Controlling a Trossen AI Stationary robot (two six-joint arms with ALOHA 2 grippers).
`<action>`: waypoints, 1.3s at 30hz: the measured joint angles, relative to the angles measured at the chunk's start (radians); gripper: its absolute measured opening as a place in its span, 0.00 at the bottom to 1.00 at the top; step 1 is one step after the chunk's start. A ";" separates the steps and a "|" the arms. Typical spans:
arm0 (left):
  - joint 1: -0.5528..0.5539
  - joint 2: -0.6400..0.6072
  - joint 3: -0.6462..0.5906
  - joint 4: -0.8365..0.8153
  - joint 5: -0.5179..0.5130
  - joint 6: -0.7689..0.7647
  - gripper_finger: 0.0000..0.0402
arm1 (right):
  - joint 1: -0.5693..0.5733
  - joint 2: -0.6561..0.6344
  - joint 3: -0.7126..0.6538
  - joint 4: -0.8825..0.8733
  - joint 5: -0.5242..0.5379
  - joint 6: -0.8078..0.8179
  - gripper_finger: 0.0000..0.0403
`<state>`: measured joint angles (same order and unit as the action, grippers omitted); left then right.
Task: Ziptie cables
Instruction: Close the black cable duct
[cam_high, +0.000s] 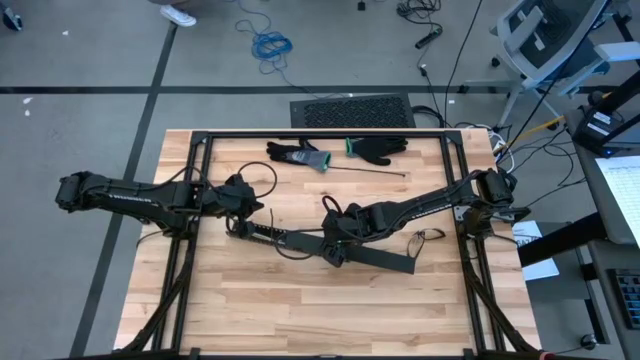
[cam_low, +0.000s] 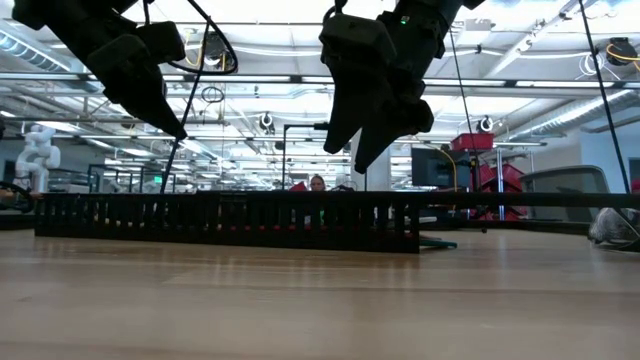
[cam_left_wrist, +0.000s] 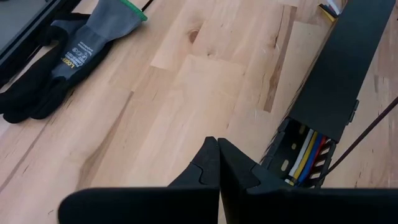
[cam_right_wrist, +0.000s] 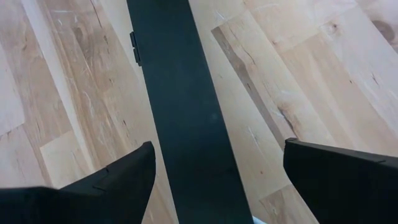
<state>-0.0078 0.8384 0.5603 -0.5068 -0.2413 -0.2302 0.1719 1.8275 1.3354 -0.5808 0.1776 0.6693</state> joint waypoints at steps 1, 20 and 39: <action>0.000 0.000 0.000 0.000 0.000 0.000 0.00 | 0.000 0.000 0.000 0.000 0.000 0.000 0.82; 0.000 0.000 -0.001 0.003 0.008 -0.004 0.00 | 0.000 0.000 0.000 -0.003 -0.045 0.000 0.82; -0.008 0.000 -0.126 0.217 0.136 -0.154 0.00 | 0.129 0.031 -0.001 -0.072 -0.071 0.075 0.39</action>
<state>-0.0154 0.8387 0.4339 -0.2902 -0.1056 -0.3844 0.3005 1.8586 1.3346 -0.6527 0.1071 0.7441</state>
